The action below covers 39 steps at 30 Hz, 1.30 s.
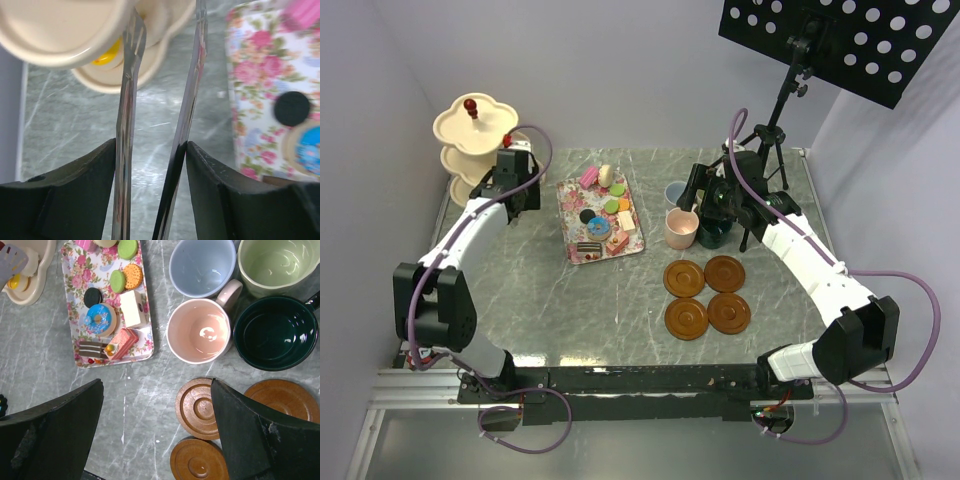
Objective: Serve the afternoon tea
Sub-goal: Pick up the desert from the tray.
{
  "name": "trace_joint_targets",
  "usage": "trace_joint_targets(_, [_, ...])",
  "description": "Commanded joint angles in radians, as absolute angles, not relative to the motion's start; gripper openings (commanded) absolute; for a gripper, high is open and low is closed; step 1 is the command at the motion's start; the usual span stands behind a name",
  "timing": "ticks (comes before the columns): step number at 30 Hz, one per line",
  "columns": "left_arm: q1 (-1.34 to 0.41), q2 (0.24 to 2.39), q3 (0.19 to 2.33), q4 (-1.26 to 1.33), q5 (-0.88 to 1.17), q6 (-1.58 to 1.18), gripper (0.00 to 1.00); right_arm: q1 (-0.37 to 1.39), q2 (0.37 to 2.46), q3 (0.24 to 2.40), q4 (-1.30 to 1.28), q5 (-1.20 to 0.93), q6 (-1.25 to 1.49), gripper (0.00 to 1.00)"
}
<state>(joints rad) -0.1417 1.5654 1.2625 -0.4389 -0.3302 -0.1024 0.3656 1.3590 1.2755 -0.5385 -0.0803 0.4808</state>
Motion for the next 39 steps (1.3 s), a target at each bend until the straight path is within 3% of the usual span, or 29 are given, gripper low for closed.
trace_joint_targets(1, [-0.192,1.494,1.255,-0.417,-0.282,-0.143,0.61,0.354,1.347,1.285,-0.511,-0.081,0.482,0.94])
trace_joint_targets(15, [-0.281,1.486,1.209,-0.334,-0.046,-0.045,0.61,0.354,1.344,1.285,-0.509,-0.081,0.483,0.94])
trace_joint_targets(39, [-0.284,1.732,1.351,-0.301,-0.137,0.064,0.58,0.354,1.339,1.261,-0.511,-0.072,0.531,0.94])
